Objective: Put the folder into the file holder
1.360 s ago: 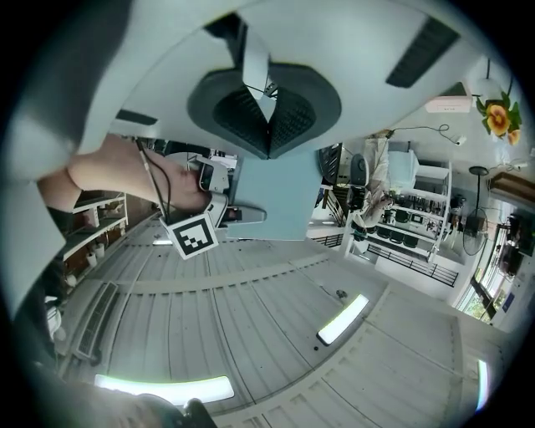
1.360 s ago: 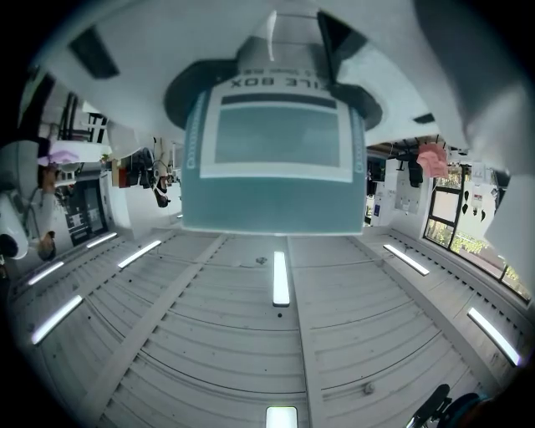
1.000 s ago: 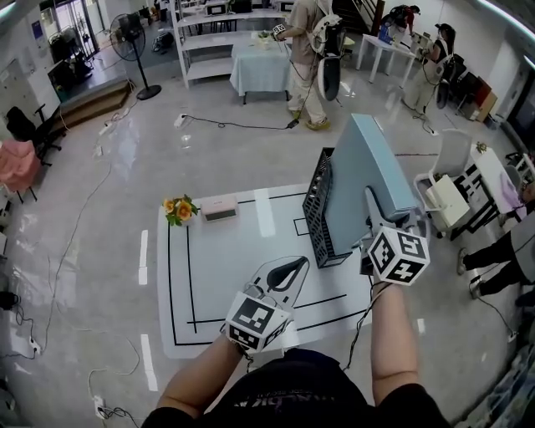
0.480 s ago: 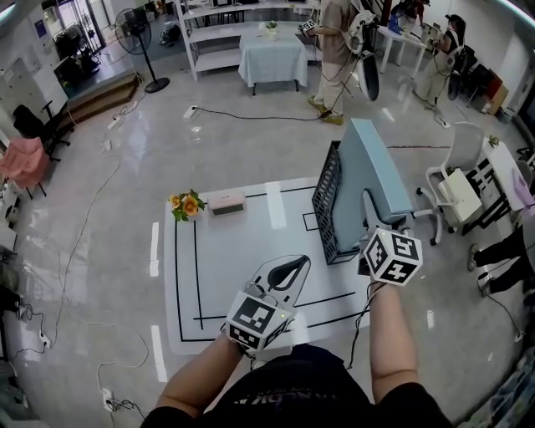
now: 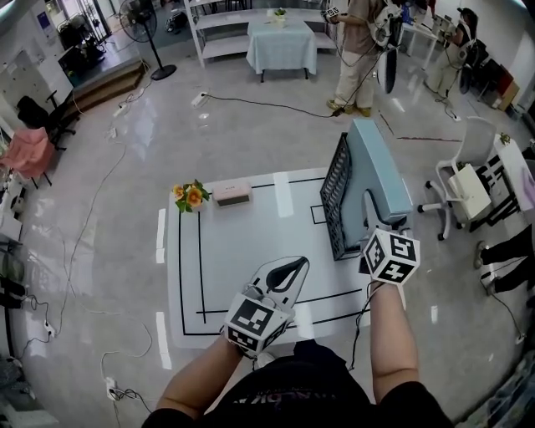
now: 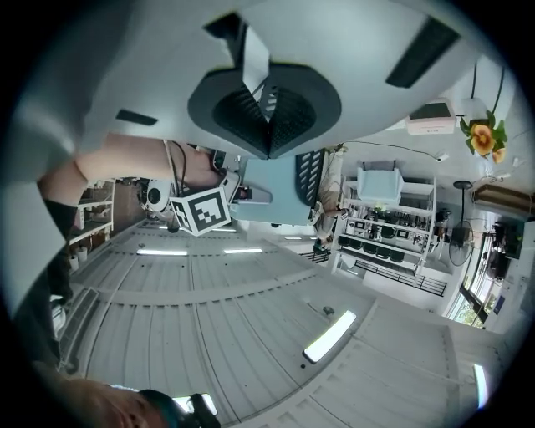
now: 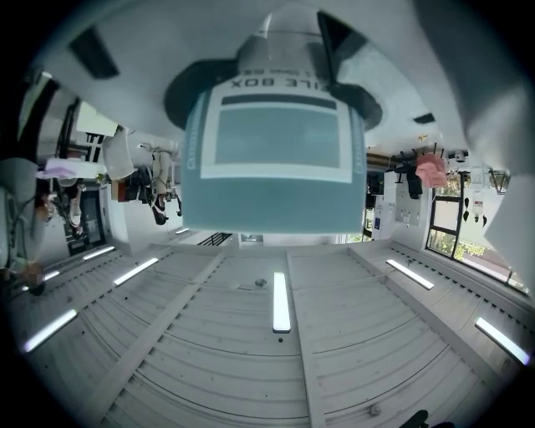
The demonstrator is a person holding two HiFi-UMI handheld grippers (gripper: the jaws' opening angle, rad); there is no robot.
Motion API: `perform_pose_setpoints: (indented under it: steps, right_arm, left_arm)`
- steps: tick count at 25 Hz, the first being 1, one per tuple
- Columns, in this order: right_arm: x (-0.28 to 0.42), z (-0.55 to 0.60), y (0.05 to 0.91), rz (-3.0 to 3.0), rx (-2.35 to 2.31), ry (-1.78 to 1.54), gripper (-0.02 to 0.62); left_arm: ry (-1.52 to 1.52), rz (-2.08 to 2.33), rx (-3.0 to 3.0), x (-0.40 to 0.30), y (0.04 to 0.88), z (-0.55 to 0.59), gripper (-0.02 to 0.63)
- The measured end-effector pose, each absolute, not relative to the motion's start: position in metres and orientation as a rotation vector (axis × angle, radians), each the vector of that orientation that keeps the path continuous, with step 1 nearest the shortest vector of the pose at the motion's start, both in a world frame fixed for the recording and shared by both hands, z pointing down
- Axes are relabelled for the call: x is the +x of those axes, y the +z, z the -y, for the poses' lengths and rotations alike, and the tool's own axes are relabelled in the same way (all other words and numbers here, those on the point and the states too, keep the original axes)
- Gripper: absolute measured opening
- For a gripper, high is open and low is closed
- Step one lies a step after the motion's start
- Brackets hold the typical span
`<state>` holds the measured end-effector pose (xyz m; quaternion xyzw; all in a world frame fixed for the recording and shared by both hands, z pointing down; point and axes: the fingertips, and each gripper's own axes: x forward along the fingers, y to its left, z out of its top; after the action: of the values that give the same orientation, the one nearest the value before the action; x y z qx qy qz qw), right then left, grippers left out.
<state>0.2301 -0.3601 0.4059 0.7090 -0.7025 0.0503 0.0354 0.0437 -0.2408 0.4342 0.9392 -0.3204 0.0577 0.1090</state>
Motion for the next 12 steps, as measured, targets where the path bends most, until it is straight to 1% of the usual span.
perform_pose_setpoints:
  steps: [7, 12]
  right_arm:
    - [0.228, 0.363, 0.440, 2.145, 2.152, 0.190, 0.268]
    - [0.226, 0.361, 0.446, 2.154, 2.152, 0.157, 0.270]
  left_arm:
    - [0.180, 0.948, 2.727, 0.040, 0.446, 0.242, 0.003]
    - [0.181, 0.952, 2.704, 0.039, 0.452, 0.241, 0.003]
